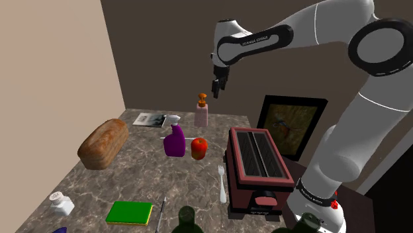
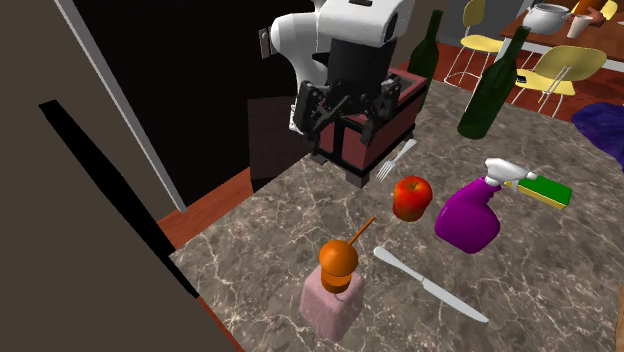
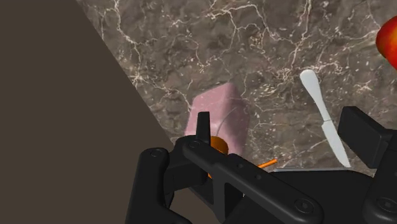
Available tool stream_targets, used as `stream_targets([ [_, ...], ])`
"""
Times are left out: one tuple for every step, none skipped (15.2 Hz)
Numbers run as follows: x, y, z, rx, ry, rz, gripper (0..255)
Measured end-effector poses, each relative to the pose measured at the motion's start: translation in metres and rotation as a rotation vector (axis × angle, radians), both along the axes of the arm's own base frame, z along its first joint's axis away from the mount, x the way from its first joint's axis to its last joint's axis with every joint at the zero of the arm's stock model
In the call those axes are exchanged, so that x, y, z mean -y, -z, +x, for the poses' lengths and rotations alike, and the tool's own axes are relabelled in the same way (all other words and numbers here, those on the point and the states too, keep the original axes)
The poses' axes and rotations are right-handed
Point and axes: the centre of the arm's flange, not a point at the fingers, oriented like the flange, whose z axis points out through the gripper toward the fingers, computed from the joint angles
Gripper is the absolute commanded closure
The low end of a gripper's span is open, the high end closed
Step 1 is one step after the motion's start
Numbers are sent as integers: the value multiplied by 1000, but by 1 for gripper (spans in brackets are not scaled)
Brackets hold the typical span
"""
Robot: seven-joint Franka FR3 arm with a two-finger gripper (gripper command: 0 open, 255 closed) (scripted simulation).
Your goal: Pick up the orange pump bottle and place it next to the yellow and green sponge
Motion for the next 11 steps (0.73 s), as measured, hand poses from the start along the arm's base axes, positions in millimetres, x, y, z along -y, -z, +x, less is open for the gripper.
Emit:
stream_targets([
  [1,5,10,2,-2,-4,0],
  [5,8,21,4,-4,-8,0],
  [9,13,34,7,-6,-11,0],
  [10,17,48,8,-8,-15,0],
  [12,22,58,10,-10,-18,0],
  [13,24,70,11,-12,-22,0],
  [14,30,80,13,-14,-26,0],
  [18,34,93,15,-16,-29,0],
  [17,40,102,17,-17,-33,0],
  [20,43,117,19,-20,-37,0],
  [20,47,128,21,-21,-41,0],
])
